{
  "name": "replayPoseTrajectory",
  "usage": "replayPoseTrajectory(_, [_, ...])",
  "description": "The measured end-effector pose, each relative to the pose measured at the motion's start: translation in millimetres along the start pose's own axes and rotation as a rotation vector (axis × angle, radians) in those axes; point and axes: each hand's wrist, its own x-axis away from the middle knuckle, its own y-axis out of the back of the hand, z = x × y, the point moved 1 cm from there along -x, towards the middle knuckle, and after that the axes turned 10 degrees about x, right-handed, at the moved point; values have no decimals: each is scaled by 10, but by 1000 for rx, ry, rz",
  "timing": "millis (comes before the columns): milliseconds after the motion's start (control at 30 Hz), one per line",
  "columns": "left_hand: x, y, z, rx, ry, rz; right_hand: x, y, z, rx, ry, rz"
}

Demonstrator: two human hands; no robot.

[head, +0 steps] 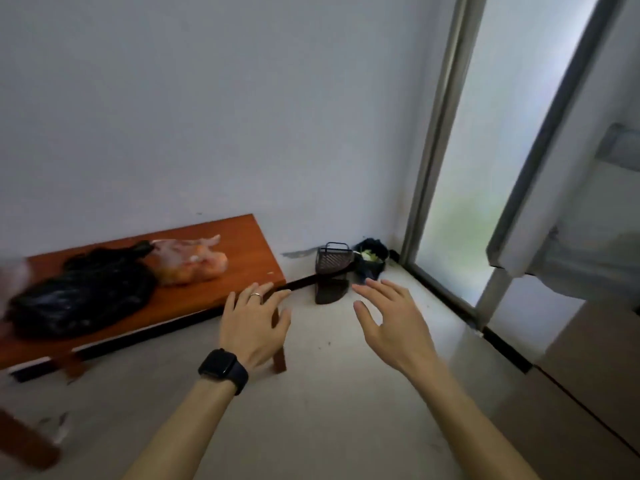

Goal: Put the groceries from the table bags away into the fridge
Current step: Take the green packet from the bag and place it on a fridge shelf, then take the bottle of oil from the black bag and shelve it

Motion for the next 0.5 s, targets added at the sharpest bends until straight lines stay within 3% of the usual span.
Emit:
replayPoseTrajectory(267, [786,1028,2528,-45,311,-120,-224,-1187,2419,-101,259,186])
replayPoseTrajectory(500, [1205,1634,3773,-48,475,-204,-315,-1736,3735,-127,416,323])
